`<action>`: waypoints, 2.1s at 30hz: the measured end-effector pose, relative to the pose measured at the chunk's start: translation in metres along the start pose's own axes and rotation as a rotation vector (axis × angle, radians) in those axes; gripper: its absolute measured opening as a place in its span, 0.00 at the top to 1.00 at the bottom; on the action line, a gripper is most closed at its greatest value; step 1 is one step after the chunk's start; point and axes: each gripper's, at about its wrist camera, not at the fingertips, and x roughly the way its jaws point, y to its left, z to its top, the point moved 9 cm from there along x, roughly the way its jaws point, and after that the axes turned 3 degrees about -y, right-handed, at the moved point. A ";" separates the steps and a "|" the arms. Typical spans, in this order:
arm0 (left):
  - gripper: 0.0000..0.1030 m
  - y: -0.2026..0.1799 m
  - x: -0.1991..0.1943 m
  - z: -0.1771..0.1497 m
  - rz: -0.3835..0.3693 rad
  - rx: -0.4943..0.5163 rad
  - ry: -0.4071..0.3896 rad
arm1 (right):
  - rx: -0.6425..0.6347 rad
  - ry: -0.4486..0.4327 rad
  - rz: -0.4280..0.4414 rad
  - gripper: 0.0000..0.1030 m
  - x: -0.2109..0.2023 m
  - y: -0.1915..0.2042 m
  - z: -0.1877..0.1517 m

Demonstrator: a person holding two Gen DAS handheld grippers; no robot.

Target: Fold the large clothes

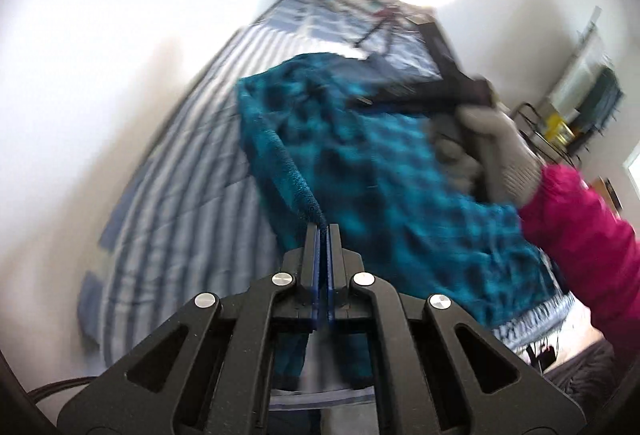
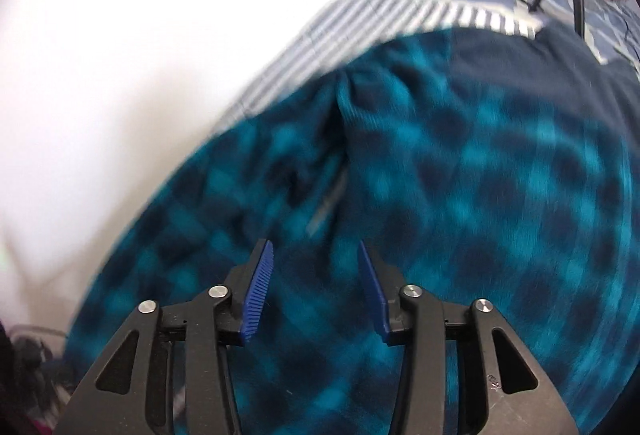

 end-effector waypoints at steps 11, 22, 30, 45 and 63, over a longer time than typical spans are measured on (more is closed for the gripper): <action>1.00 -0.043 0.023 -0.006 -0.066 0.051 0.035 | 0.031 -0.021 0.052 0.57 0.039 0.051 0.085; 1.00 -0.057 0.027 -0.011 -0.084 0.120 0.038 | -0.002 0.078 -0.110 0.93 0.113 0.047 0.085; 1.00 -0.093 0.035 -0.029 -0.083 0.244 0.058 | 0.117 -0.083 0.001 0.94 0.036 0.011 0.096; 1.00 -0.142 0.063 -0.073 -0.101 0.369 0.169 | 0.321 -0.134 -0.057 0.94 -0.020 -0.106 0.019; 0.59 -0.053 0.013 -0.036 -0.106 0.066 0.069 | 0.184 -0.162 -0.130 0.89 -0.131 -0.079 -0.066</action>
